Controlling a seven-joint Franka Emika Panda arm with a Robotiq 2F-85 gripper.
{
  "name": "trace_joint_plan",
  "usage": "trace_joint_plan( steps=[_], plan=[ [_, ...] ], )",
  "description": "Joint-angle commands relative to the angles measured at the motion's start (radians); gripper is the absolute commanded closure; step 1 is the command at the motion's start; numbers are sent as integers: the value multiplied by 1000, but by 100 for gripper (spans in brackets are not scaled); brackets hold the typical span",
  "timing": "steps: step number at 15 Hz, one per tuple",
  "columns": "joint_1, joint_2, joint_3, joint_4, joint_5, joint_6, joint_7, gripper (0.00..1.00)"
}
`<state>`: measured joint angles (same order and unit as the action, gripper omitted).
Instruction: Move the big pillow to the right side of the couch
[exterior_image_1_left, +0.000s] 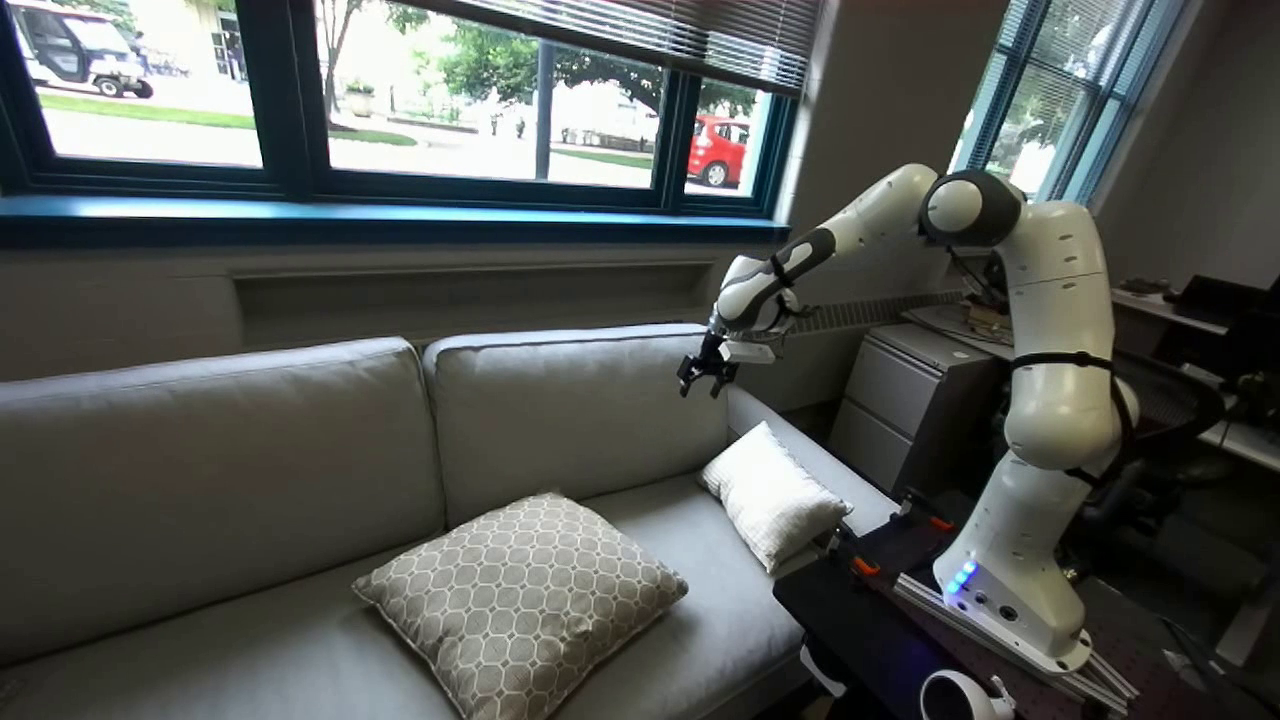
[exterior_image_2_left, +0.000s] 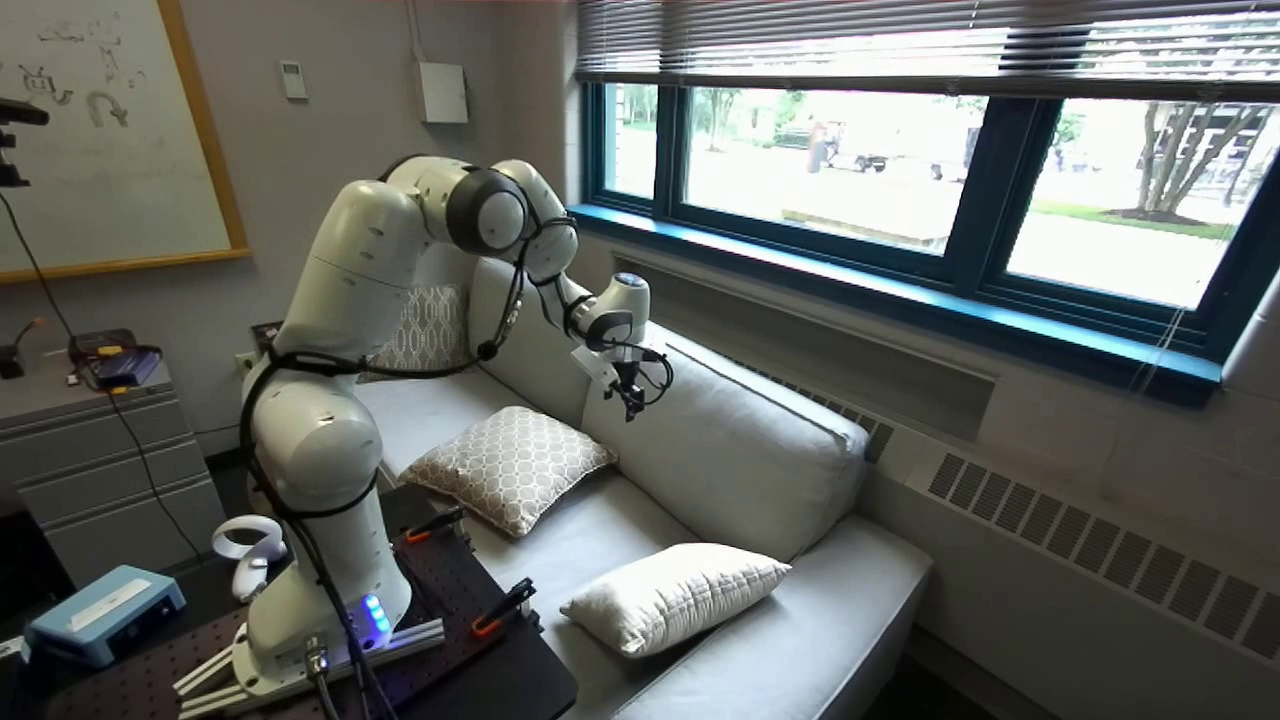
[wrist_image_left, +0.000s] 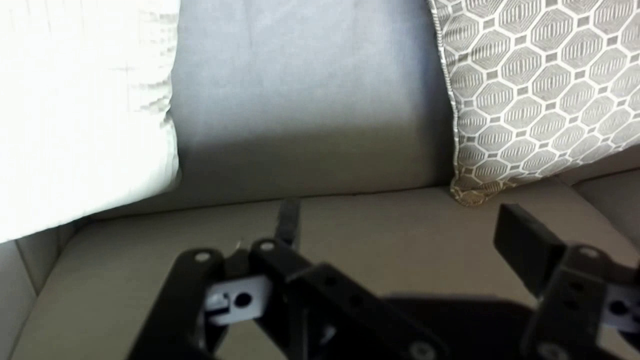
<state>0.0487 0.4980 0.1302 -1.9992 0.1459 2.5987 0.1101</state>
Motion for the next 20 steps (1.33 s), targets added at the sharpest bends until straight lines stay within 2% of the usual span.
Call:
trace_joint_plan(
  steps=[1, 4, 8, 12, 15, 20],
  plan=[
    [14, 27, -8, 25, 10, -23, -13, 0],
    [19, 65, -6, 61, 9, -47, -21, 0],
    [16, 54, -10, 56, 7, -44, -25, 0],
    [-29, 119, 26, 118, 41, -26, -115, 0],
    [-47, 235, 68, 232, 69, -48, -200, 0],
    [-33, 469, 121, 481, 64, -144, -267, 0]
  ],
)
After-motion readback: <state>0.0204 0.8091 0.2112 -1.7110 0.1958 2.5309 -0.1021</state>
